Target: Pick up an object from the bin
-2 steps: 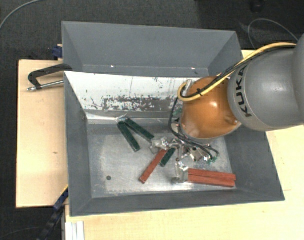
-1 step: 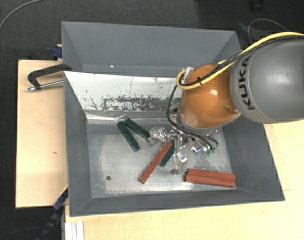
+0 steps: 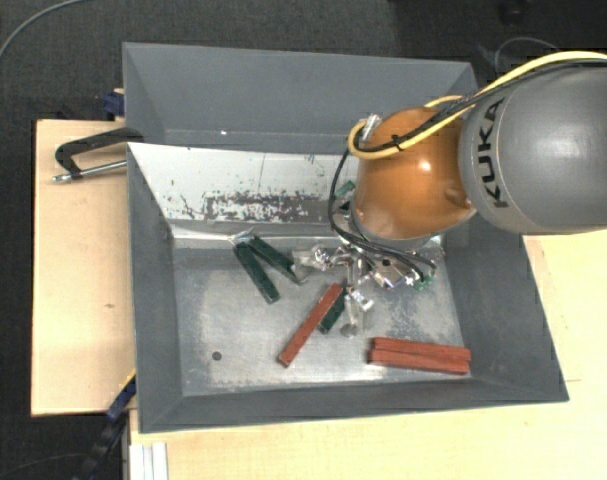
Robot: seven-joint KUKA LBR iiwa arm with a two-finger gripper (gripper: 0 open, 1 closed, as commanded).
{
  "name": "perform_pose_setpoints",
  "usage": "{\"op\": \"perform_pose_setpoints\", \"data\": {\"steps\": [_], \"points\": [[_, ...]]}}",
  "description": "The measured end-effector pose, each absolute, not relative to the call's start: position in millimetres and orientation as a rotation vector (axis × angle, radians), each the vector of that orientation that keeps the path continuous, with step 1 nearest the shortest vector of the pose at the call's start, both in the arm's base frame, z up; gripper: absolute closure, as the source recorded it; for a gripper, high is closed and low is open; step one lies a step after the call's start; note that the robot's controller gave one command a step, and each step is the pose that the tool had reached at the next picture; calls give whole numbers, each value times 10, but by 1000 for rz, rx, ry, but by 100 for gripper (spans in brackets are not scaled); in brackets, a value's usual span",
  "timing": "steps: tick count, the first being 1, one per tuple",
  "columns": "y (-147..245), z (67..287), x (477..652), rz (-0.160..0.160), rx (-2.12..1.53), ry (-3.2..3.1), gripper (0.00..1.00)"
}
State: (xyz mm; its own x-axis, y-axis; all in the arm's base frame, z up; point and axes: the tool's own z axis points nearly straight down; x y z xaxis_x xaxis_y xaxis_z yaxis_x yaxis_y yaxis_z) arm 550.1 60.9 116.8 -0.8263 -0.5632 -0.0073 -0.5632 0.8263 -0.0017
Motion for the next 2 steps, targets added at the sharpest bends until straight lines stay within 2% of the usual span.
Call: {"op": "perform_pose_setpoints", "data": {"steps": [1, 2], "points": [[485, 696, 5486, 2, -1301, 2860, 0], [496, 704, 5494, 2, -1296, 2859, 0]]}}
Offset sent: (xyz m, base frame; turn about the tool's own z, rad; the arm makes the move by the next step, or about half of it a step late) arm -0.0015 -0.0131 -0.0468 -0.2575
